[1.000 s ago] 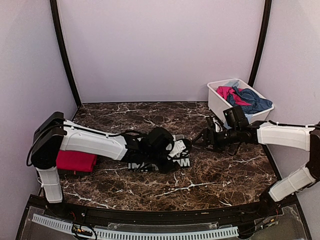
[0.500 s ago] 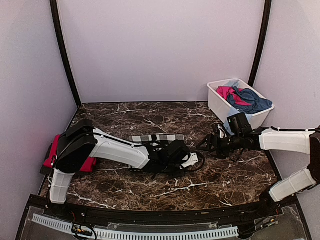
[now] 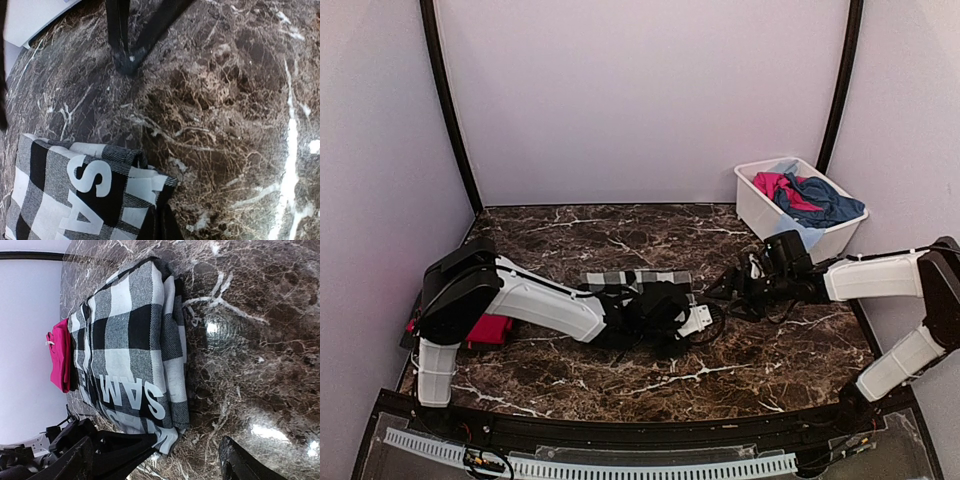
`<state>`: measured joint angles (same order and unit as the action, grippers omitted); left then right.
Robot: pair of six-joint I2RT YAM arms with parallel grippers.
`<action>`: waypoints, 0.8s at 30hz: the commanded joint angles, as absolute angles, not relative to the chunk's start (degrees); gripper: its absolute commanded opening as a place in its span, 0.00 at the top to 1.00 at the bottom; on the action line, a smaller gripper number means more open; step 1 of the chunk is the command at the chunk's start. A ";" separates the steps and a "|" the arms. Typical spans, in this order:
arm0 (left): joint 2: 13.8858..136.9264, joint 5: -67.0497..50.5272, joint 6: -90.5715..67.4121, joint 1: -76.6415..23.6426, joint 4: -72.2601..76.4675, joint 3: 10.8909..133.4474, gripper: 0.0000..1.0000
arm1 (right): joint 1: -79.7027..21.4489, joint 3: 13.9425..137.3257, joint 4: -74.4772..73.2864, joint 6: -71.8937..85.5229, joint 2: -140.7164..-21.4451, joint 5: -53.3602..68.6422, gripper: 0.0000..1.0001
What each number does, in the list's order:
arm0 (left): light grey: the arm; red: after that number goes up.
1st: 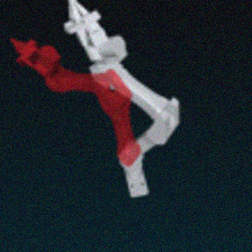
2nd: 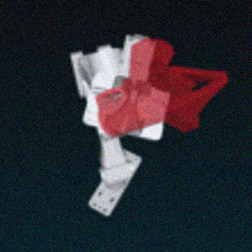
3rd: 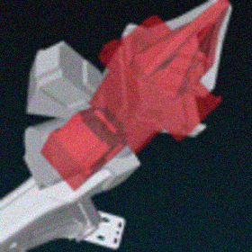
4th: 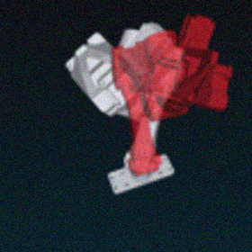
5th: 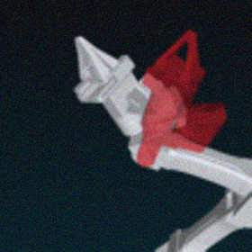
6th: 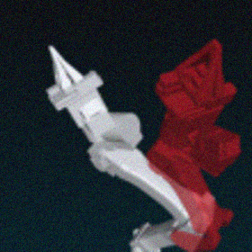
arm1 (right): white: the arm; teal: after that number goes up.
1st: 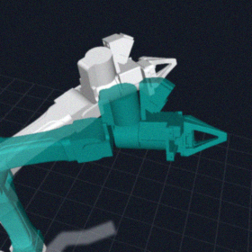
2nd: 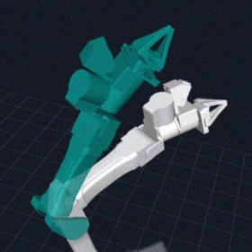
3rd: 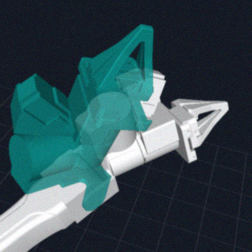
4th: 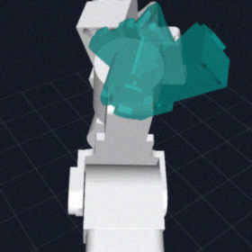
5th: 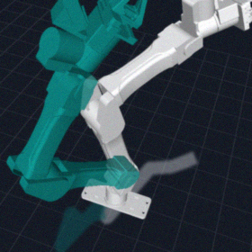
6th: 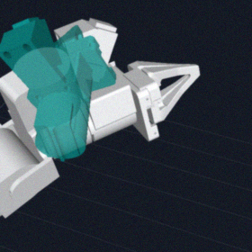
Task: Fold and stack the mixed laundry pile
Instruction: Pick up the square-folded shirt from the center of the board, then pass from the left arm to the right
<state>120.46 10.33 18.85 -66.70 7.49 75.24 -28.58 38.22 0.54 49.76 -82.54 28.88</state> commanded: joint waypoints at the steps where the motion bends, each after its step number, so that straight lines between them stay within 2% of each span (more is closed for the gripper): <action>1: 115.61 8.07 16.31 -66.71 11.94 74.11 1.00 | -31.55 40.73 4.73 53.58 -85.70 26.43 0.17; 14: 112.75 7.42 13.83 -66.36 15.52 71.60 1.00 | -35.30 38.48 18.31 64.58 -94.28 29.91 0.18; 16: 112.13 7.39 13.73 -66.36 16.42 70.91 1.00 | -35.35 38.27 20.46 65.91 -95.43 30.50 0.21; 20: 111.46 7.29 13.43 -66.36 17.54 70.08 1.00 | -35.26 37.79 26.23 68.71 -98.30 30.81 0.36; 24: 110.80 6.76 12.94 -66.36 18.48 69.42 1.00 | -35.23 37.80 31.72 71.39 -102.58 32.31 0.40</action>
<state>115.20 7.88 14.22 -66.48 15.25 70.65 -34.89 38.52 23.00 67.61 -99.31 30.61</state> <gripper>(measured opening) 0.011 0.609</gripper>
